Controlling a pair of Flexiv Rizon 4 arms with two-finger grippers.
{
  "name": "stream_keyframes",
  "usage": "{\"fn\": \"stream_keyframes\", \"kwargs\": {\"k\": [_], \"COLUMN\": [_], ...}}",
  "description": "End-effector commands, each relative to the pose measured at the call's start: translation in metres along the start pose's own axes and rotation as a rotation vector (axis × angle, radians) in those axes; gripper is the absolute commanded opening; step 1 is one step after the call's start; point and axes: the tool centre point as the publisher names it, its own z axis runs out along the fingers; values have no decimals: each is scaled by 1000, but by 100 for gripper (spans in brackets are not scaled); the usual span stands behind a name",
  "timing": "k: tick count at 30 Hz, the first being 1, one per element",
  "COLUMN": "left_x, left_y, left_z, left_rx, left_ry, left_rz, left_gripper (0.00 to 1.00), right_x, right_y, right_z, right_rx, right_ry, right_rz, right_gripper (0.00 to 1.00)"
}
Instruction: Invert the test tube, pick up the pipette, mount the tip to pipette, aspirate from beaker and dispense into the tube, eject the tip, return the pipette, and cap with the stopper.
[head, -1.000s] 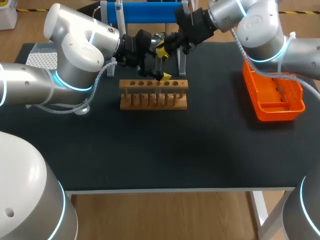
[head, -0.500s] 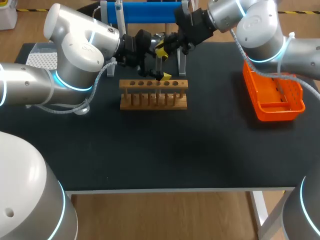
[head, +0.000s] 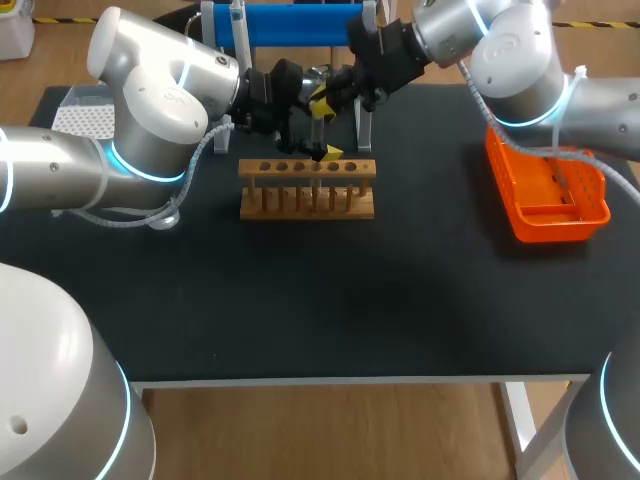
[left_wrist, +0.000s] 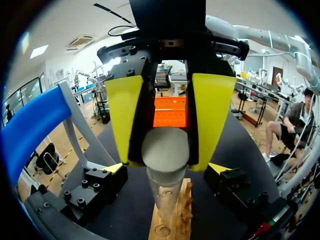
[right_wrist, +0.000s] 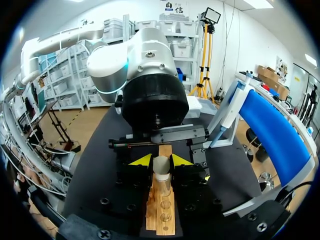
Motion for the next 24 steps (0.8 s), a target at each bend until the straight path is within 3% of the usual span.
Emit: {"fn": "stream_keyframes", "kwargs": {"k": [1, 19, 20, 21, 22, 23, 24], "left_x": [0, 0, 0, 0, 0, 0, 0], "left_y": [0, 0, 0, 0, 0, 0, 0], "left_z": [0, 0, 0, 0, 0, 0, 0], "left_rx": [-2, -2, -2, -2, -2, -2, -2], "left_ry": [1, 1, 1, 1, 1, 1, 1], "left_rz": [-1, -1, -1, -1, -1, -1, -1], "left_gripper": [100, 100, 100, 100, 100, 100, 100], "right_x": [-1, 1, 2, 2, 2, 2, 2], "right_y": [-1, -13, -13, -13, -14, -14, -15], "right_z": [1, 6, 6, 7, 7, 6, 5], "right_rx": [2, 15, 16, 9, 7, 5, -4], "right_ry": [1, 7, 7, 7, 2, -4, -5], "right_rz": [2, 13, 11, 8, 8, 8, 7], "right_gripper": [0, 0, 6, 38, 56, 90, 100]}}
